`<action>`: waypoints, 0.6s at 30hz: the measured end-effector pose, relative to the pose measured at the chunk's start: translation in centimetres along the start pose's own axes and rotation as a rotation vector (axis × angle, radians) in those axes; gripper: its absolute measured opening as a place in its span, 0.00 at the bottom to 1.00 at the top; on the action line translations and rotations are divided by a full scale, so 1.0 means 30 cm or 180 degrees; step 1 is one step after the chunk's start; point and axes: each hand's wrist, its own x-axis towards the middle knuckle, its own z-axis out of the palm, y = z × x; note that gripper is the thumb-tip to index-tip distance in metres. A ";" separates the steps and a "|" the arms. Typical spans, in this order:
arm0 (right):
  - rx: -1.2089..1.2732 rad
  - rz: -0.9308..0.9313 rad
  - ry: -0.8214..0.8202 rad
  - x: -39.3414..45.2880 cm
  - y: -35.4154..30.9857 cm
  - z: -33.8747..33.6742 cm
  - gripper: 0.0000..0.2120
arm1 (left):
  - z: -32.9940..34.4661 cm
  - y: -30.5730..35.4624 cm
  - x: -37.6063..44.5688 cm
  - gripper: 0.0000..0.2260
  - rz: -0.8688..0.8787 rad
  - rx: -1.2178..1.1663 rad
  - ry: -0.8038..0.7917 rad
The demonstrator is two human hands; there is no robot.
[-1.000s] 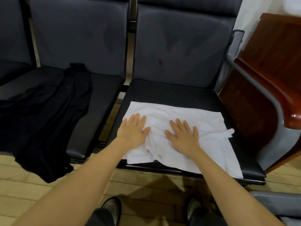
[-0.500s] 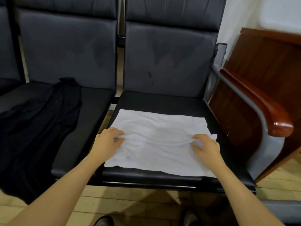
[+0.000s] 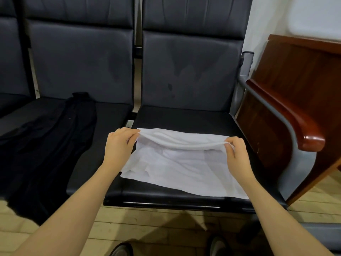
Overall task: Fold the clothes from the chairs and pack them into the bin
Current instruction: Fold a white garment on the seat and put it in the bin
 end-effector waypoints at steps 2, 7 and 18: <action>-0.0403 -0.0187 -0.0046 -0.016 -0.004 -0.021 0.04 | -0.030 -0.002 0.003 0.06 0.0268 0.0178 0.0076; -0.0904 -0.0615 -0.0129 -0.103 -0.013 -0.086 0.02 | -0.113 -0.018 -0.055 0.14 0.0562 0.0463 -0.0077; -0.1143 -0.0346 -0.0846 -0.274 0.001 -0.134 0.08 | -0.156 -0.025 -0.216 0.21 0.0770 0.0747 -0.1315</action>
